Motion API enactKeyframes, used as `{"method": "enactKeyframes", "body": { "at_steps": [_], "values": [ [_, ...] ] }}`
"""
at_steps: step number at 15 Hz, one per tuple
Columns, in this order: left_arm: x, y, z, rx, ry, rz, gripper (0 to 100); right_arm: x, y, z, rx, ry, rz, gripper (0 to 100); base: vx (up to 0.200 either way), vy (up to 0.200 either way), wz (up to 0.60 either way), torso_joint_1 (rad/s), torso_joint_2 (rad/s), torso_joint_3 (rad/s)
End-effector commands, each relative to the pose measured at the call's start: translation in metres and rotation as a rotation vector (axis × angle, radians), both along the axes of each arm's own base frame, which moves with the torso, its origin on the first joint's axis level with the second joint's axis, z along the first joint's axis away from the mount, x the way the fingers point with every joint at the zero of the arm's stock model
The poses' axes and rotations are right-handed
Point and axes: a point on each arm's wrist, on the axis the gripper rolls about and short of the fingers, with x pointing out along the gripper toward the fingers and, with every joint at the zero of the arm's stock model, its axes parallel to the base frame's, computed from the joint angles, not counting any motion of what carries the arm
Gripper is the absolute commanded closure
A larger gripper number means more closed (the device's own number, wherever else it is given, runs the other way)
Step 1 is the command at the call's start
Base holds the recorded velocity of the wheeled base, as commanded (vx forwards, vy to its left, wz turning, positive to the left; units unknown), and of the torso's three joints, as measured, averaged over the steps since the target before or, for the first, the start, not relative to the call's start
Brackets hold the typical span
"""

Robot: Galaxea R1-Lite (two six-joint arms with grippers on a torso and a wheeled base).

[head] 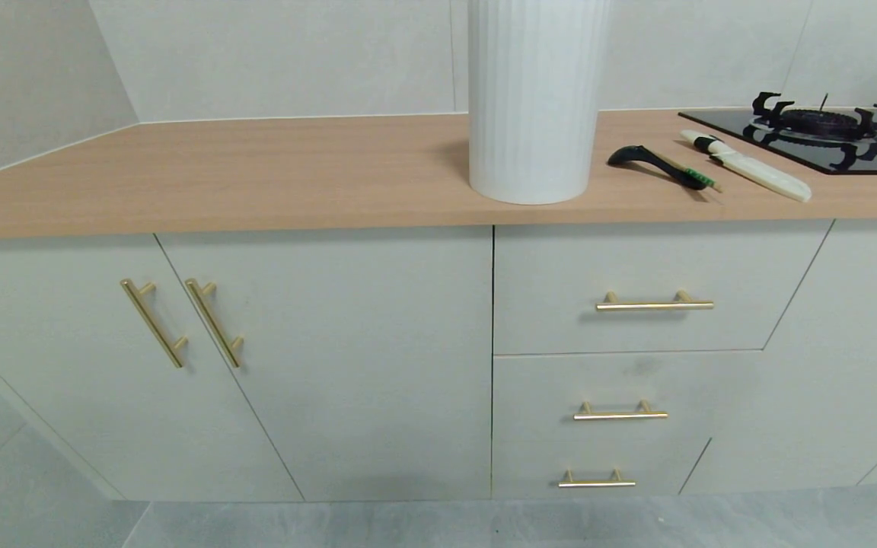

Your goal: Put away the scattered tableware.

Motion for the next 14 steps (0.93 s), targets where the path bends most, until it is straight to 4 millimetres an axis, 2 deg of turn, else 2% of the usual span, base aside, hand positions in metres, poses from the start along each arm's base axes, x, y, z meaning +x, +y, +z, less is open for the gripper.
{"method": "enactKeyframes", "body": {
  "at_steps": [1,5,8,11,14],
  "values": [
    [0.000,0.000,0.000,0.000,0.000,0.001,0,0.005,-0.001,0.026,0.000,0.038,0.044,0,0.000,0.000,0.00,0.000,0.00,0.000],
    [0.000,0.000,0.000,0.000,0.001,0.001,0,0.042,0.003,0.028,-0.023,0.338,0.191,0,0.000,0.000,0.00,0.000,0.00,0.000],
    [0.000,0.000,0.000,0.000,0.001,0.001,0,0.096,0.016,0.047,-0.054,0.567,0.242,0,0.000,0.000,0.00,0.000,0.00,0.000],
    [0.000,0.000,0.000,0.000,0.000,0.001,0,0.144,0.026,0.047,-0.068,0.658,0.243,0,0.000,0.000,0.00,0.000,0.00,0.000],
    [0.000,0.000,0.000,0.000,0.001,0.001,0,0.187,0.036,0.039,-0.075,0.695,0.238,0,0.000,0.000,0.00,0.000,0.00,0.000]
  ]
}}
